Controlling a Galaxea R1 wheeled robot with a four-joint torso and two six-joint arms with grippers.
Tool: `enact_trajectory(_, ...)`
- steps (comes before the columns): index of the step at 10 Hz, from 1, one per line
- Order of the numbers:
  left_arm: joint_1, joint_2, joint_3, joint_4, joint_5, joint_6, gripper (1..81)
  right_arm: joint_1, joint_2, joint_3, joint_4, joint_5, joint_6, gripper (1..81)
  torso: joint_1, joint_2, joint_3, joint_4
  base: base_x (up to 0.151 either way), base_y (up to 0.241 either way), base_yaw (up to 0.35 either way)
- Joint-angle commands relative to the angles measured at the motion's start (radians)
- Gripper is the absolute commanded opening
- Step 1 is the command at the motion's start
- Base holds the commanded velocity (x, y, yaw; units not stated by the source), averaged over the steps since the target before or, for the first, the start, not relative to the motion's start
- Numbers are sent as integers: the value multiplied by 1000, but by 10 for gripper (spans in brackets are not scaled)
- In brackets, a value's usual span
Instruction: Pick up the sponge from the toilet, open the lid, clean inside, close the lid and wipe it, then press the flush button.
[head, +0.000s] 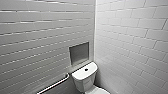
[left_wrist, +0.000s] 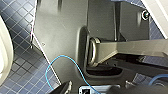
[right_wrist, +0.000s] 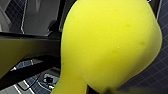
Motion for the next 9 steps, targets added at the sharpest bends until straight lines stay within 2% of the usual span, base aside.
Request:
enact_trajectory(1,-52,-1,2,-9,56,3,811,36,5,4,-12,-67,-2,10,0,0,0,0,0,0,0)
enact_trajectory(9,-51,-6,5,-9,38,3,811,35,5,0,-12,-69,-2,10,0,0,0,0,0,0,0)
